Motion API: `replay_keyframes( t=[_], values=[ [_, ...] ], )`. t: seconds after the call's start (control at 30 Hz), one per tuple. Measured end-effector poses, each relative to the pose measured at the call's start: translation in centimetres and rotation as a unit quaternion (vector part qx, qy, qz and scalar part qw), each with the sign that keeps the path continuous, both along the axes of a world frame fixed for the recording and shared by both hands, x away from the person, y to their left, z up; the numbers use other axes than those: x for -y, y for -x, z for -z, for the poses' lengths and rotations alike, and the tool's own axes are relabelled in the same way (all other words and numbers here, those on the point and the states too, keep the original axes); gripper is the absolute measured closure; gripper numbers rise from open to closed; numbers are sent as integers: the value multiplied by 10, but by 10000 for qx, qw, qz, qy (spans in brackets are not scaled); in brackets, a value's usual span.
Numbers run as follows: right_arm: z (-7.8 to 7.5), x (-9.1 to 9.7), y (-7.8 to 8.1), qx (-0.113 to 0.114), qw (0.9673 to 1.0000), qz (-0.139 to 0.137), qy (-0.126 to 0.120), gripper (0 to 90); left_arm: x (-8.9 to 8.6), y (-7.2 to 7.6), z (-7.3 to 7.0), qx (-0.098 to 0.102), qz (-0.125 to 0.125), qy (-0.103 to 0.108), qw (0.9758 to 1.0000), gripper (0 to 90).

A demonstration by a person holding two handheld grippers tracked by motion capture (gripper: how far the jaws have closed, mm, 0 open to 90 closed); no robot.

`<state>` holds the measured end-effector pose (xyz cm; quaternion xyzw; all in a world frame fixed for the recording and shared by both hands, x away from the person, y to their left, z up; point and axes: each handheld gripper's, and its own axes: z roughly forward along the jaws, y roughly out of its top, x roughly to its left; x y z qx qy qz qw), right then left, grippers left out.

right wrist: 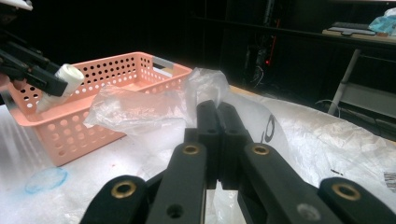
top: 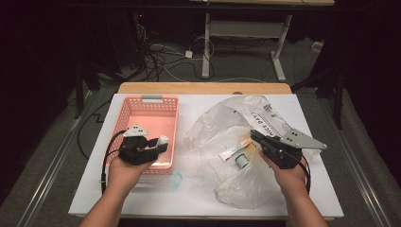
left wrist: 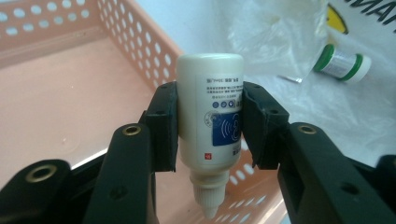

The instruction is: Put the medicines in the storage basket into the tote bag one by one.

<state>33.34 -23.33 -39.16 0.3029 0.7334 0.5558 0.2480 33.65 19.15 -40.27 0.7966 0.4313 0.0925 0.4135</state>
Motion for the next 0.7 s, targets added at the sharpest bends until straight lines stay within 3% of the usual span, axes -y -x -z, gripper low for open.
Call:
replay_keyframes(
  t=[0.23,0.43,0.53,0.7],
  values=[
    [-1,1,0,9,10000,19,-11,900,16,5,-12,200,174,90,9996,582],
    [-1,1,0,13,10000,19,-14,900,36,12,-22,317,485,201,9981,583],
    [-1,0,0,24,10000,7,-8,900,50,17,-24,317,706,269,9966,583],
    [-1,0,0,22,10000,-9,-28,900,83,24,-18,223,1149,211,9929,582]
  ],
)
